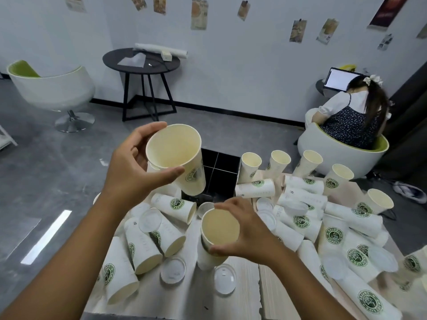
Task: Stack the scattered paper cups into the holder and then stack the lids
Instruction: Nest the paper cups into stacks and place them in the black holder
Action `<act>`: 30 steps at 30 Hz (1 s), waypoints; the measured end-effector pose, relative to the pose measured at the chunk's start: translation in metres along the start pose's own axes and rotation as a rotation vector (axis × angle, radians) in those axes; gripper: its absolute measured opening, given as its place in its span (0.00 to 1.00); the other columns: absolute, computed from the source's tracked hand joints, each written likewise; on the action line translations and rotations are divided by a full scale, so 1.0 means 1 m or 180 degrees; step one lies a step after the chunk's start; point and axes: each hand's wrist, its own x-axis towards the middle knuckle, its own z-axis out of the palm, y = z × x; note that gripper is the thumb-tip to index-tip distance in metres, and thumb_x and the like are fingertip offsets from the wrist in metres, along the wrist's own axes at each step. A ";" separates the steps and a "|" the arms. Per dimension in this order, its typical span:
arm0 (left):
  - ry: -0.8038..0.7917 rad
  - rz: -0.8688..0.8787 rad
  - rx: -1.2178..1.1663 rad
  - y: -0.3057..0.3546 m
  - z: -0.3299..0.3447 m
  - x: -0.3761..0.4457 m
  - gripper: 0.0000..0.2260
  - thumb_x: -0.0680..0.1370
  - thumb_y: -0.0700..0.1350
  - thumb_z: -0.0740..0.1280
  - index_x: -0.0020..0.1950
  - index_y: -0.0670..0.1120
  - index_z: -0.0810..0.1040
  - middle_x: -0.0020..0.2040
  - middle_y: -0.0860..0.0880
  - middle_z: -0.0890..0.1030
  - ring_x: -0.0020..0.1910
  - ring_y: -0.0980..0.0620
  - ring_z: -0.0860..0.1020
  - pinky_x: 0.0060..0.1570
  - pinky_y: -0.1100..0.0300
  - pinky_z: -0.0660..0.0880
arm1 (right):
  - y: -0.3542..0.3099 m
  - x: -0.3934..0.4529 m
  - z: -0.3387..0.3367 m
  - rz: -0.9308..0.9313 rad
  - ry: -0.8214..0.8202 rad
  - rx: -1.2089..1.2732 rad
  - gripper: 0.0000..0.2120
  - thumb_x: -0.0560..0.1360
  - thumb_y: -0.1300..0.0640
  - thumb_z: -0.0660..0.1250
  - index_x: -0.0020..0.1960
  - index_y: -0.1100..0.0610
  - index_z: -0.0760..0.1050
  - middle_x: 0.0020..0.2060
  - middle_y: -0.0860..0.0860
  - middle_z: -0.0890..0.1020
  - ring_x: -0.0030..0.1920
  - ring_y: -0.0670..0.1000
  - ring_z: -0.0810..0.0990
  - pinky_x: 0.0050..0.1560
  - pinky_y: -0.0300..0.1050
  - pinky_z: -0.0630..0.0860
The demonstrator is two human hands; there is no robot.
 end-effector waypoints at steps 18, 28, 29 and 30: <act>-0.0812 -0.0311 0.0254 -0.035 0.053 -0.050 0.41 0.58 0.54 0.83 0.70 0.56 0.75 0.64 0.60 0.81 0.67 0.52 0.79 0.63 0.63 0.77 | 0.015 -0.018 0.001 0.0472 0.0774 0.1087 0.46 0.63 0.51 0.82 0.75 0.36 0.64 0.70 0.34 0.73 0.67 0.45 0.74 0.60 0.45 0.77; -0.1037 -0.0502 0.0799 -0.063 0.054 -0.063 0.40 0.60 0.58 0.83 0.70 0.60 0.73 0.67 0.62 0.78 0.66 0.56 0.77 0.65 0.57 0.76 | 0.018 -0.008 0.021 0.0452 0.0635 0.0966 0.38 0.66 0.49 0.81 0.70 0.32 0.67 0.64 0.37 0.77 0.64 0.43 0.75 0.58 0.44 0.77; -0.1061 -0.0547 0.0875 -0.069 0.053 -0.065 0.41 0.60 0.60 0.82 0.71 0.61 0.73 0.68 0.63 0.77 0.67 0.58 0.77 0.66 0.58 0.76 | 0.019 -0.007 0.023 0.0438 0.0610 0.0969 0.39 0.66 0.48 0.81 0.71 0.33 0.66 0.65 0.37 0.76 0.65 0.43 0.74 0.58 0.43 0.77; -0.1078 -0.0593 0.0936 -0.075 0.052 -0.067 0.41 0.60 0.62 0.82 0.71 0.61 0.72 0.69 0.64 0.76 0.68 0.59 0.76 0.66 0.59 0.75 | 0.020 -0.006 0.025 0.0421 0.0593 0.0959 0.40 0.67 0.48 0.82 0.72 0.34 0.66 0.66 0.36 0.75 0.66 0.43 0.74 0.58 0.41 0.77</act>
